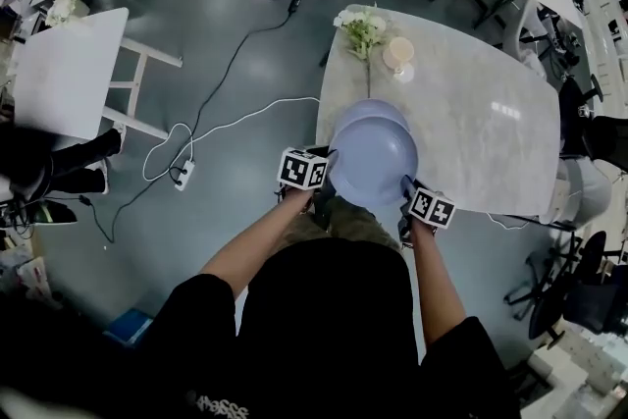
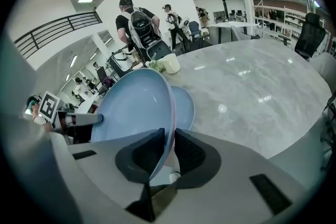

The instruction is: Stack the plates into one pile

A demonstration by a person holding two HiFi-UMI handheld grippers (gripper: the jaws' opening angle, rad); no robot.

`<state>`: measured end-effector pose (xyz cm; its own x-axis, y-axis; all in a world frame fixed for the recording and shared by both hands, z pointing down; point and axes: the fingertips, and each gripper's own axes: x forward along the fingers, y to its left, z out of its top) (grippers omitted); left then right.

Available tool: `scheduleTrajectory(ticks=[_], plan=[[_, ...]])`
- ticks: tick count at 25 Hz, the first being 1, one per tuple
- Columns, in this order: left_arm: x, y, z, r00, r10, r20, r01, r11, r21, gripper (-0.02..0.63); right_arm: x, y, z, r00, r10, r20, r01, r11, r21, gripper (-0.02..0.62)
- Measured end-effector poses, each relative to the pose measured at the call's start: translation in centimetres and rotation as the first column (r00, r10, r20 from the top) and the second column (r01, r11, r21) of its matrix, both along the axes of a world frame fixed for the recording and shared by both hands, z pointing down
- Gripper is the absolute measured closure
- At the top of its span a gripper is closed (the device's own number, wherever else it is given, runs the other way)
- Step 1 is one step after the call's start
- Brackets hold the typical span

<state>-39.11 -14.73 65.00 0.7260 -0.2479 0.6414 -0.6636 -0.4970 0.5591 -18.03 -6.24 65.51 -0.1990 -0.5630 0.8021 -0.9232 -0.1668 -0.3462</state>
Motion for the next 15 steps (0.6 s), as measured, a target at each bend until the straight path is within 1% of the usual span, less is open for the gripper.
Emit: scheduleTrajectory(ticks=[4, 8, 11, 15], plan=[[0.9, -1.5, 2.2, 1.0, 0.003, 0.031, -0.003, 1.0, -0.012, 0.534, 1.1, -1.6, 1.8, 1.0, 0.022, 0.01, -0.022, 1.0, -0.018, 0.54], [1.3, -2.3, 4.8, 0.999, -0.006, 0.054, 0.01, 0.998, -0.059, 0.534, 1.5, -2.7, 4.0, 0.999, 0.039, 0.027, -0.038, 0.998, -0.048, 0.54], [1.2, -3.6, 6.1, 0.997, -0.009, 0.076, 0.015, 0.996, -0.083, 0.534, 1.6, -4.2, 5.2, 0.999, 0.035, 0.028, -0.033, 0.997, -0.068, 0.54], [1.4, -4.3, 7.9, 0.996, -0.034, 0.086, 0.045, 0.991, -0.125, 0.534, 2.1, -5.6, 6.9, 1.0, 0.015, 0.021, -0.013, 0.995, -0.098, 0.54]])
